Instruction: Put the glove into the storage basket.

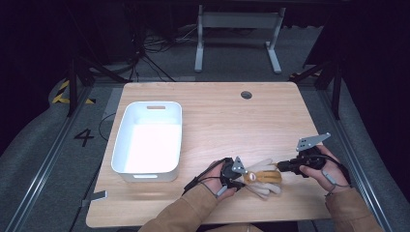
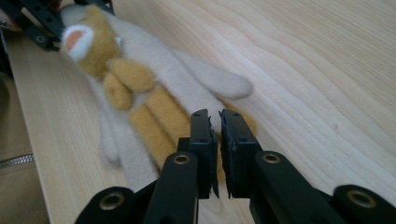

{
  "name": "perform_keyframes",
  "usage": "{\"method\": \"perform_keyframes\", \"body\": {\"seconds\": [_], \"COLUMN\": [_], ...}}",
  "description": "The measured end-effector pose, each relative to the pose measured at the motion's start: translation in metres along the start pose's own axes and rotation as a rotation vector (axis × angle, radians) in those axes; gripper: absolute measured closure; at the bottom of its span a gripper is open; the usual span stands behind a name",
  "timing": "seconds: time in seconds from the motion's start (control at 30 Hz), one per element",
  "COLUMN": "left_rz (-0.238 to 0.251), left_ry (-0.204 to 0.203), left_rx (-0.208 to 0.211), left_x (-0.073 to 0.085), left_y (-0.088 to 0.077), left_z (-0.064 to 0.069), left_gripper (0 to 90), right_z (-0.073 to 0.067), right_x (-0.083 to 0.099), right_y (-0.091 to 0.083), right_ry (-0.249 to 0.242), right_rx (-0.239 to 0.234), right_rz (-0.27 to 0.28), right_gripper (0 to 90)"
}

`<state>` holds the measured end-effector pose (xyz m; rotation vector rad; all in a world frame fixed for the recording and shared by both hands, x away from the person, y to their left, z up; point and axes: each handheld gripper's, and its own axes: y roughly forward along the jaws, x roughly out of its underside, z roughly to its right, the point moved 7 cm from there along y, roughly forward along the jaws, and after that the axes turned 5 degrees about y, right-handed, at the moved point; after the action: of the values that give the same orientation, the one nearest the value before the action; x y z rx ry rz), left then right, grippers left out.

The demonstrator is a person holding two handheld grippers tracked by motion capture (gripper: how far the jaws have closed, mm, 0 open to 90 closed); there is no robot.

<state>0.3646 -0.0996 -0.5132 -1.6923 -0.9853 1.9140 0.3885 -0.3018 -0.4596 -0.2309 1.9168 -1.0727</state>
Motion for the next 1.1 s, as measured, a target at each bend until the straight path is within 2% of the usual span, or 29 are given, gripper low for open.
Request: {"method": "perform_keyframes", "body": {"seconds": [0.17, 0.37, 0.73, 1.1], "left_rz": [-0.005, -0.011, 0.008, 0.037], "left_ry": [-0.02, -0.032, -0.052, -0.085], "left_rx": [-0.001, 0.004, 0.007, -0.007], "left_x": [0.0, -0.001, -0.004, -0.011], "left_y": [-0.001, -0.003, -0.011, -0.022], "left_z": [0.0, 0.0, -0.001, -0.01], "left_gripper": [72.3, 72.2, 72.1, 72.0], "right_z": [0.009, 0.018, 0.019, 0.02], "right_x": [0.002, 0.007, 0.007, 0.007], "right_y": [-0.003, -0.003, -0.003, -0.003], "right_ry": [0.033, 0.062, 0.069, 0.074], "right_rx": [0.022, 0.037, 0.042, 0.037], "right_rz": [0.026, 0.03, 0.035, 0.037], "right_gripper": [87.0, 89.0, 89.1, 89.1]}}
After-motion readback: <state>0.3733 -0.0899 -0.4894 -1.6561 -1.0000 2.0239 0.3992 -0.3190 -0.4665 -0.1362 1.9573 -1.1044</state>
